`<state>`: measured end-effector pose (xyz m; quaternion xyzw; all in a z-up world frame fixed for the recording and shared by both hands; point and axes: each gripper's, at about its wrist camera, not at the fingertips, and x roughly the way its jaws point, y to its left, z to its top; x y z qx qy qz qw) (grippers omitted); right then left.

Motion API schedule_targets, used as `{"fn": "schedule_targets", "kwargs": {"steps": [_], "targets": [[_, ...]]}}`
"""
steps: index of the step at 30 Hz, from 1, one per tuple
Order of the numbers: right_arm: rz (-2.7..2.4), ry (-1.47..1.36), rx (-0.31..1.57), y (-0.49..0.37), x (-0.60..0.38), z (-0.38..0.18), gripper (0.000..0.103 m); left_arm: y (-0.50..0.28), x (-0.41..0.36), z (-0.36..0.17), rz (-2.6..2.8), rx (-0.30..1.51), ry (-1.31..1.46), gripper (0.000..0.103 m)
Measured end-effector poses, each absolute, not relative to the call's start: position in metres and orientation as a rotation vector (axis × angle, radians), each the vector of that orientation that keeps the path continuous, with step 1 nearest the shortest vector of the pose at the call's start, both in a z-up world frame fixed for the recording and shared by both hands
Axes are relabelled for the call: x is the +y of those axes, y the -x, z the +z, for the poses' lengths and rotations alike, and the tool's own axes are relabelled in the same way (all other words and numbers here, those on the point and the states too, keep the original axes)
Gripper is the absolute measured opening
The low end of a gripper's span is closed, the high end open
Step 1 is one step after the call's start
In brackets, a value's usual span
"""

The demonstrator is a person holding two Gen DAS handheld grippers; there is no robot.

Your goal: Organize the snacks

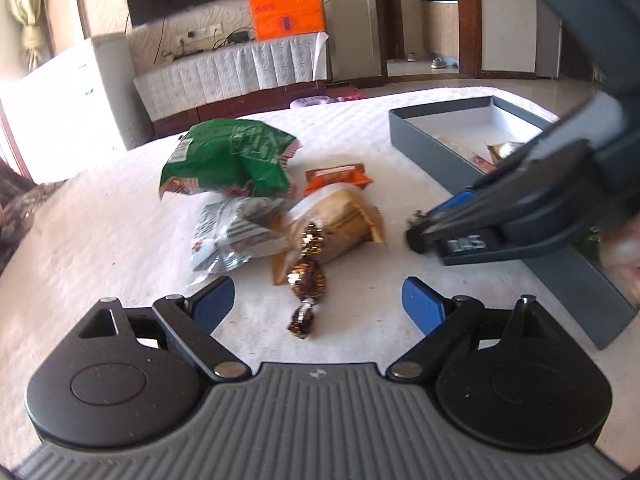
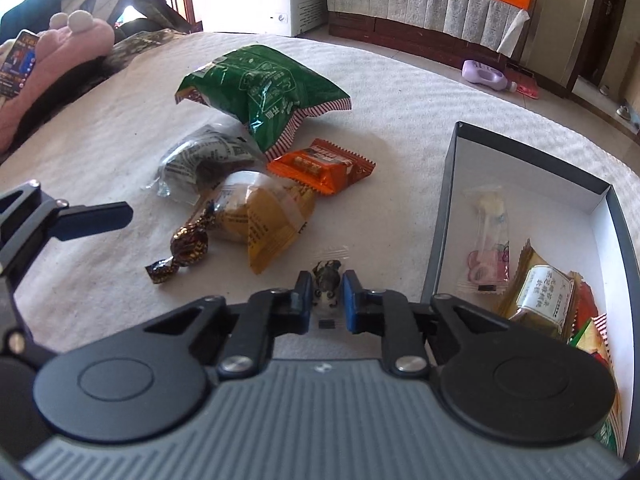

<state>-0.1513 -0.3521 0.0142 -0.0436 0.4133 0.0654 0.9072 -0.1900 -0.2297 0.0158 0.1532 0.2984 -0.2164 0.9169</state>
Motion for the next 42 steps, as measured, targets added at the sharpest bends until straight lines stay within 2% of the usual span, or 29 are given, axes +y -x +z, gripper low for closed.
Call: {"fn": "schedule_targets", "kwargs": {"steps": [2, 4, 5, 6, 8, 10, 11, 15, 21, 42], "targets": [[0.131, 0.081, 0.849, 0.153, -0.355, 0.015, 0.018, 0.187, -0.226, 0.016, -0.456, 0.617, -0.303, 0.090], [0.130, 0.067, 0.842, 0.156, -0.357, 0.017, 0.018, 0.182, -0.225, 0.013, -0.473, 0.635, -0.296, 0.078], [0.131, 0.062, 0.842, 0.156, -0.358, 0.019, 0.018, 0.178, -0.225, 0.011, -0.480, 0.649, -0.293, 0.063], [0.135, 0.058, 0.838, 0.157, -0.359, 0.020, 0.018, 0.173, -0.226, 0.009, -0.493, 0.668, -0.286, 0.053], [0.141, 0.044, 0.832, 0.159, -0.360, 0.022, 0.018, 0.167, -0.226, 0.008, -0.508, 0.663, -0.264, 0.049], [0.148, 0.042, 0.830, 0.159, -0.359, 0.022, 0.018, 0.164, -0.226, 0.007, -0.524, 0.656, -0.262, 0.039], [0.151, 0.045, 0.829, 0.160, -0.357, 0.023, 0.018, 0.163, -0.225, 0.007, -0.536, 0.661, -0.250, 0.017], [0.171, 0.036, 0.803, 0.164, -0.355, 0.033, 0.018, 0.169, -0.218, 0.014, -0.551, 0.678, -0.212, 0.018], [0.181, 0.033, 0.736, 0.177, -0.355, 0.056, 0.018, 0.192, -0.211, 0.046, -0.593, 0.582, -0.200, 0.018], [0.084, -0.022, 0.608, 0.217, -0.399, 0.091, 0.018, 0.190, -0.283, 0.085, -0.592, 0.457, -0.233, 0.018]]}}
